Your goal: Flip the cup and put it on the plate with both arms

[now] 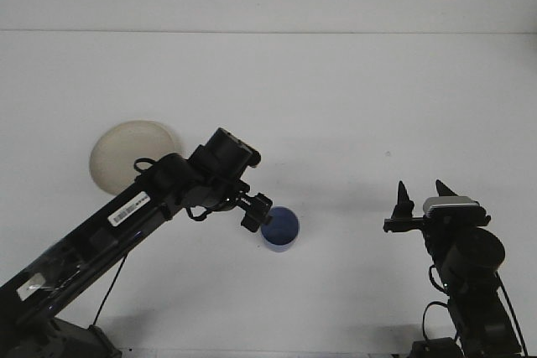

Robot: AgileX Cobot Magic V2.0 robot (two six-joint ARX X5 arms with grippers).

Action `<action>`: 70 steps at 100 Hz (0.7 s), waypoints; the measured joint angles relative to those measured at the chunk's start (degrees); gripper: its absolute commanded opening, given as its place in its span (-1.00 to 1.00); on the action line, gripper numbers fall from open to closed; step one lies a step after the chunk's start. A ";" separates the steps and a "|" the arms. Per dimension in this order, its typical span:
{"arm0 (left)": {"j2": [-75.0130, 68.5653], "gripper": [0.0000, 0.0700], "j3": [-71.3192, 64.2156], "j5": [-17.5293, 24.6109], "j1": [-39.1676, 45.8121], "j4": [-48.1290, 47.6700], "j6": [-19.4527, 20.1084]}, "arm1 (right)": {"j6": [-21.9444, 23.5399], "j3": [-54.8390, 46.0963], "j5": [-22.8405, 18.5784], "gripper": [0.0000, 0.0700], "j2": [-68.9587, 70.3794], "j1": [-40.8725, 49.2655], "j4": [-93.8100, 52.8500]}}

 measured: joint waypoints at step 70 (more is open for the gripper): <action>14.67 0.28 0.24 -2.38 -2.69 2.34 0.02 | 0.00 0.00 0.00 0.37 0.00 0.00 0.00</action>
